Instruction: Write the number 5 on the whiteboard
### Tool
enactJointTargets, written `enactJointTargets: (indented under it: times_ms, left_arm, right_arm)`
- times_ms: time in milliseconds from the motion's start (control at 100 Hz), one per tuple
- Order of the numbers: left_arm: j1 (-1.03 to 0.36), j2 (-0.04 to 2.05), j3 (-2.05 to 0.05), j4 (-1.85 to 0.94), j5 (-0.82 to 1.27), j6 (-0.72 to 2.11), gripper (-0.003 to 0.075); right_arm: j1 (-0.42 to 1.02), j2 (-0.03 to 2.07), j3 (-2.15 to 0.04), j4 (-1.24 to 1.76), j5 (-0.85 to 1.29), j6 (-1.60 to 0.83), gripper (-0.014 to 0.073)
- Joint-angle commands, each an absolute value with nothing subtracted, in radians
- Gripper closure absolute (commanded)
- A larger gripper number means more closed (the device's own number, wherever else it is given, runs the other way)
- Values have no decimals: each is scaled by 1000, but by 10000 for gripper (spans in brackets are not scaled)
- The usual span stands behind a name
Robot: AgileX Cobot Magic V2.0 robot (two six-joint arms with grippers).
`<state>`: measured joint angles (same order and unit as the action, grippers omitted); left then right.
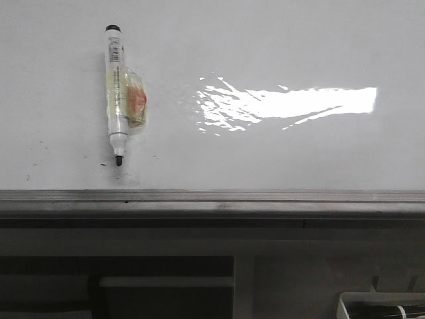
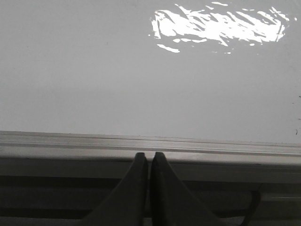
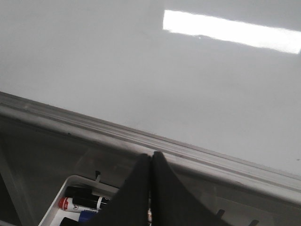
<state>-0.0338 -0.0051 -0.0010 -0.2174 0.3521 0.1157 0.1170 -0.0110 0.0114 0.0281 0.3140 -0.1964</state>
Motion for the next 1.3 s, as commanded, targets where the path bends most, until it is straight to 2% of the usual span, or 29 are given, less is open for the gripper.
enactJointTargets:
  times_ms: [0, 790, 1000, 1070, 1160, 1290]
  left_arm:
    - [-42, -32, 24, -232, 294, 116, 740]
    - [-42, -32, 24, -223, 292, 117, 740]
    - [-42, -32, 24, -213, 243, 117, 741]
    - [-42, -32, 24, -279, 210, 117, 740]
    - [-42, -32, 24, -511, 148, 117, 740]
    - [-42, -32, 24, -754, 123, 117, 740]
  right_arm:
    - [118, -28, 35, 24, 248, -204, 658]
    - [118, -28, 35, 24, 248, -204, 658]
    - [118, -28, 35, 26, 162, -204, 658]
    - [118, -28, 35, 66, 63, -204, 658]
    - [118, -28, 35, 178, -49, -204, 658]
    - [118, -28, 35, 361, -90, -204, 658]
